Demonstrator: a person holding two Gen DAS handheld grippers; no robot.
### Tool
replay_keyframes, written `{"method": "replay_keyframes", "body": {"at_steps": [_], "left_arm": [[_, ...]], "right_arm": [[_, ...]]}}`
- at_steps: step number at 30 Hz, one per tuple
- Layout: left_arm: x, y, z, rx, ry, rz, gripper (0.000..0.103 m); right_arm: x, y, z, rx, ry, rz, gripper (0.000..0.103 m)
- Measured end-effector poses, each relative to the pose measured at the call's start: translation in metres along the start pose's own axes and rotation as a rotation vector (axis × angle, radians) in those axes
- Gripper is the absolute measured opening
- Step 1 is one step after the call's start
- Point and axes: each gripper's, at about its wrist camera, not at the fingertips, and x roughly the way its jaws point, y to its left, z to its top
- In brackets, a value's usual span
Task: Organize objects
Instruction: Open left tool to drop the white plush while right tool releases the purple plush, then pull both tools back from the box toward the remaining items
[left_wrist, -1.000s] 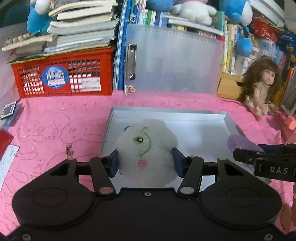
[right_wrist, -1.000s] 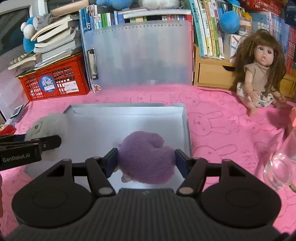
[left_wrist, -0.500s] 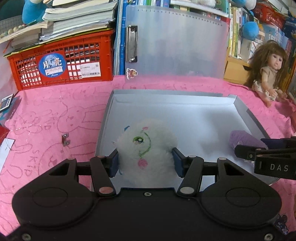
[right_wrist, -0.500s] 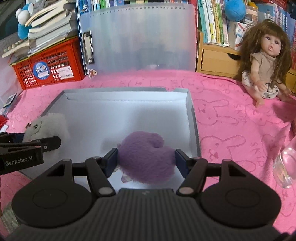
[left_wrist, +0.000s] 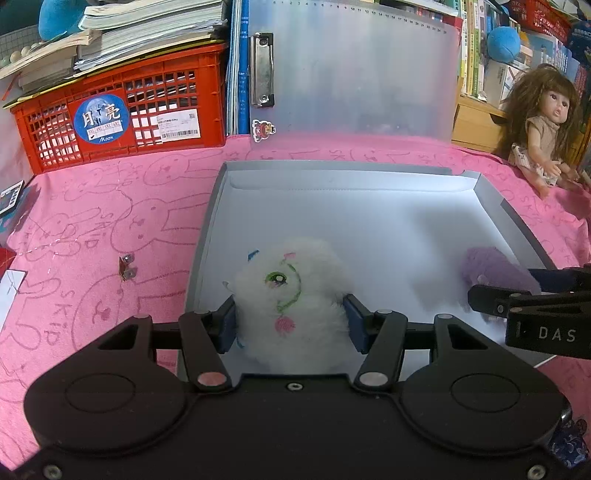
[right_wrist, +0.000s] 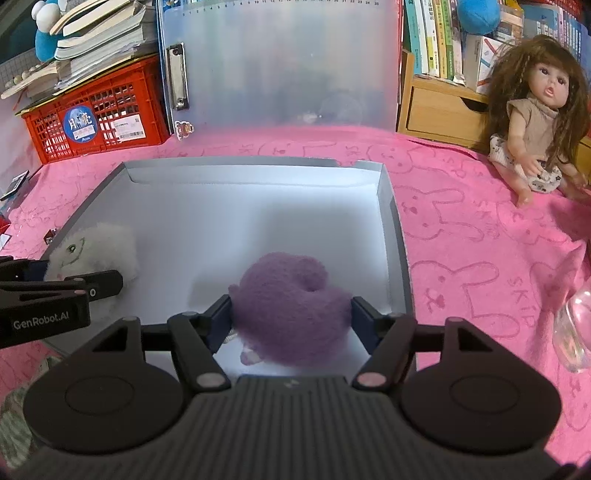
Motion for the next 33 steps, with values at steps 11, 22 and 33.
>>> {"method": "replay_keyframes", "body": {"at_steps": [11,22,33], "left_arm": [[-0.02,-0.002,0.002,0.008,-0.044,-0.007,0.064],[-0.076,-0.008,0.0,0.046,-0.152,-0.033,0.083],[-0.123,-0.014,-0.02,0.069,-0.213,-0.053,0.091]], "right_arm": [[-0.014,0.0,0.0,-0.002,-0.038,0.019,0.088],[-0.056,-0.004,-0.004,0.004,-0.113,0.026,0.091],[-0.101,0.002,-0.027,-0.025,-0.188,0.022,0.093]]}}
